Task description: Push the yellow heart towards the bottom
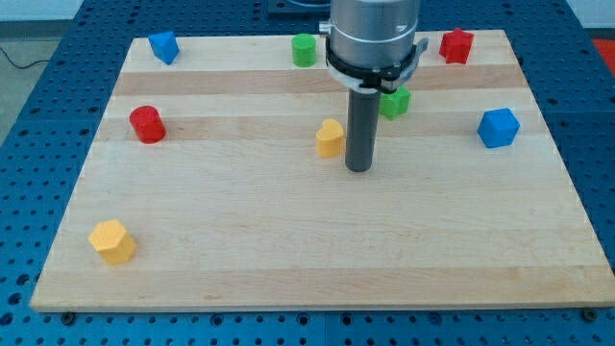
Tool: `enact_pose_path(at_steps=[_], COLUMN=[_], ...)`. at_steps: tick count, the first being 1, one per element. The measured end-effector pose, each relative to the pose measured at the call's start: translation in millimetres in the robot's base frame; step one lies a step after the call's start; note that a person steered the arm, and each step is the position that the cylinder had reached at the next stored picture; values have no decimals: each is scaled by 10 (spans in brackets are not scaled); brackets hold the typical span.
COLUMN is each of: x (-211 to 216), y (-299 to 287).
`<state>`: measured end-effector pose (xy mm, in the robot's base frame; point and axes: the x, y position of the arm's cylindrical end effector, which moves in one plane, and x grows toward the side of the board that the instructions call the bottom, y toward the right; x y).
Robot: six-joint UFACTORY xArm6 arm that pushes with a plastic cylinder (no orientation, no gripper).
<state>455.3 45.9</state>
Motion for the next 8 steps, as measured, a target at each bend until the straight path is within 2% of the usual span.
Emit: enact_pose_path(at_steps=[2, 3, 4, 5, 6, 8], x=[-858, -912, -556, 153, 292, -501], y=[45, -253, -516, -545, -545, -590])
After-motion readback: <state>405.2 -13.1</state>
